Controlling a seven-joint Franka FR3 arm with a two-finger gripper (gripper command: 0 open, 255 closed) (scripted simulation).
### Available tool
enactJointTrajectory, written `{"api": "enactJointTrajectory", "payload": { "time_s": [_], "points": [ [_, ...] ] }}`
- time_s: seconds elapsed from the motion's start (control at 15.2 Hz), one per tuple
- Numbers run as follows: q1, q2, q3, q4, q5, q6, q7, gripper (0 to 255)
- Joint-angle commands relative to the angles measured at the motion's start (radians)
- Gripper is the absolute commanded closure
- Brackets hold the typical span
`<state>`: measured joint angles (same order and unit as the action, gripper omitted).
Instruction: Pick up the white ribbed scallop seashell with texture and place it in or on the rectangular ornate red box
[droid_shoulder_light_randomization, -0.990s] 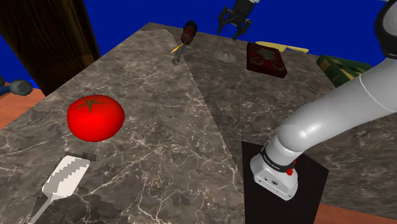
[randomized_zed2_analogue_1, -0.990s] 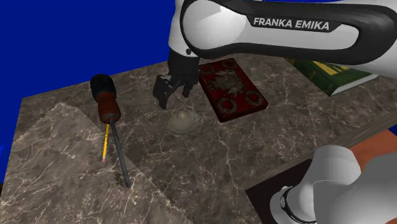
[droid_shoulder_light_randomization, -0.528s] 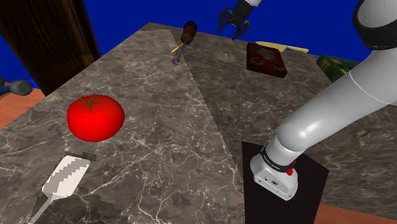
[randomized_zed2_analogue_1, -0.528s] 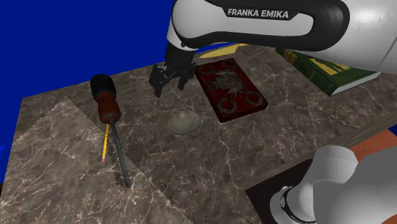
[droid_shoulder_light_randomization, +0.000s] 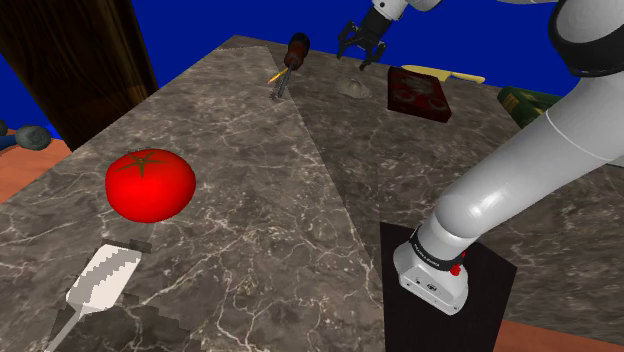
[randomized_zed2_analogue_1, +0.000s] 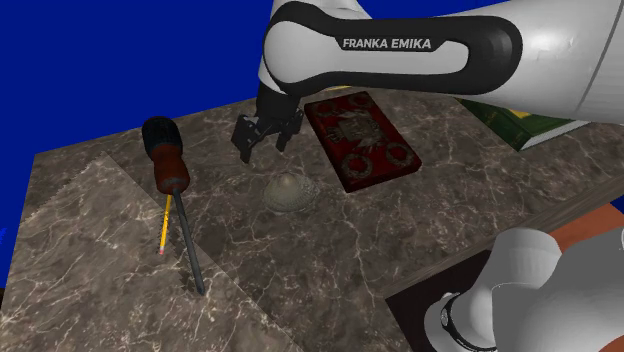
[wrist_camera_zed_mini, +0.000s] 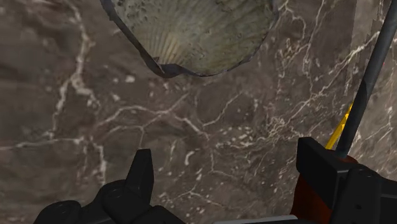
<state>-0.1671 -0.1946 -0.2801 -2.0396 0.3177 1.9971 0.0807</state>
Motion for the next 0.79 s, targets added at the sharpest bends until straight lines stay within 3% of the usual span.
{"api": "enactJointTrajectory", "payload": {
  "time_s": [0.0,0.2,0.26,0.73],
  "points": [
    [0.000,0.000,0.000,-0.001,0.000,0.001,0.000,0],
    [0.000,0.000,0.000,-0.001,0.000,0.001,0.000,0],
    [0.000,0.000,0.000,-0.001,0.000,0.001,0.000,255],
    [0.000,0.000,0.000,-0.001,0.000,0.001,0.000,255]
  ]
}}
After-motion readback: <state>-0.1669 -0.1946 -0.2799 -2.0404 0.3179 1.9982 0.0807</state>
